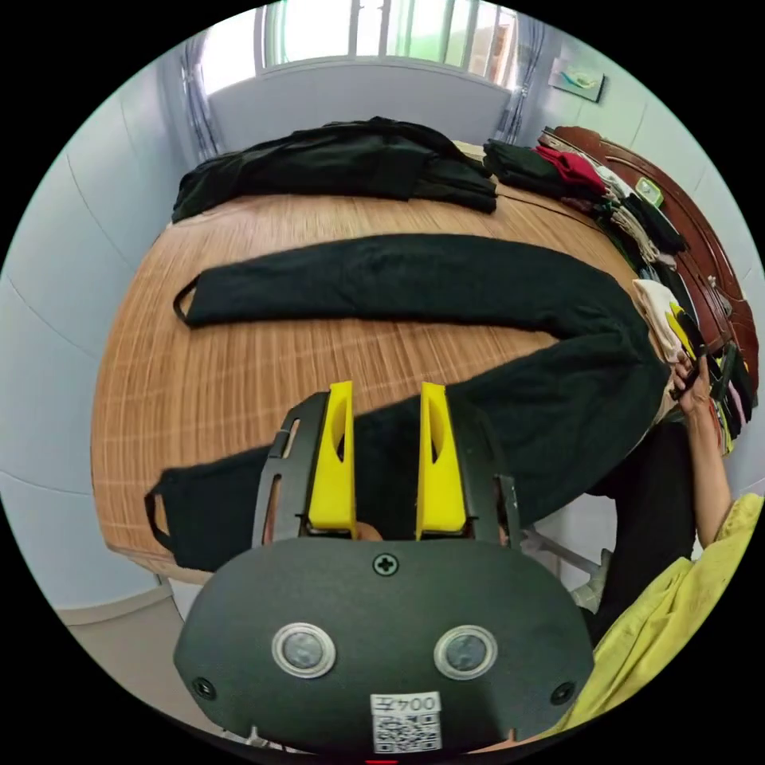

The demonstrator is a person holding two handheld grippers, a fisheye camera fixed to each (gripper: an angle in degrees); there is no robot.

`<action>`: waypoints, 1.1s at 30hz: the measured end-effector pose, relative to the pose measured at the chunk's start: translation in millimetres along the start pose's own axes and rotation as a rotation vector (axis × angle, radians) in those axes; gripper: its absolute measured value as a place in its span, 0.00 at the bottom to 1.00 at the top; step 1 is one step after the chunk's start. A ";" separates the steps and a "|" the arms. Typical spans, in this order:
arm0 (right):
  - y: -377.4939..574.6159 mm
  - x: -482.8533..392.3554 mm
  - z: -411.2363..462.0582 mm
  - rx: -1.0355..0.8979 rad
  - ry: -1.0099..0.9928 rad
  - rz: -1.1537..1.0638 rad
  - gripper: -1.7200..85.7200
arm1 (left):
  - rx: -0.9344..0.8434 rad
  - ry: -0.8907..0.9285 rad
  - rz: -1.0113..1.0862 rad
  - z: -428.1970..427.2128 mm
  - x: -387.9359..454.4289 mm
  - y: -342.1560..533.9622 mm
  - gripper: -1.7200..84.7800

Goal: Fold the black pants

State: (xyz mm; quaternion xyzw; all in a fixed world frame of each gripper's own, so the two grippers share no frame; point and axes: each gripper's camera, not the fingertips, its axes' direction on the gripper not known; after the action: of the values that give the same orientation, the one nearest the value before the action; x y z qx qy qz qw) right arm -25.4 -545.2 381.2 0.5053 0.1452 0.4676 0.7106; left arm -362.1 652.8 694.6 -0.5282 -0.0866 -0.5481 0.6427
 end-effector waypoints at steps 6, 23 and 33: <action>-33.2 9.1 54.5 -0.107 -0.132 -0.019 0.25 | -0.084 -0.041 0.134 44.2 52.6 -145.4 0.20; -56.0 29.5 110.7 -0.280 -0.224 -0.132 0.24 | -0.183 -0.139 0.097 170.4 125.5 -314.3 0.21; -80.2 90.8 106.2 -0.278 -0.117 0.122 0.23 | -0.008 -0.154 0.109 77.0 170.7 -391.3 0.21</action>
State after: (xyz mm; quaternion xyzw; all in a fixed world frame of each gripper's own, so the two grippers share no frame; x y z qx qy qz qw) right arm 135.5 -537.6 384.3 0.4366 0.0065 0.4951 0.7512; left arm -572.1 669.8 1073.9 -0.5752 -0.1048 -0.4705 0.6609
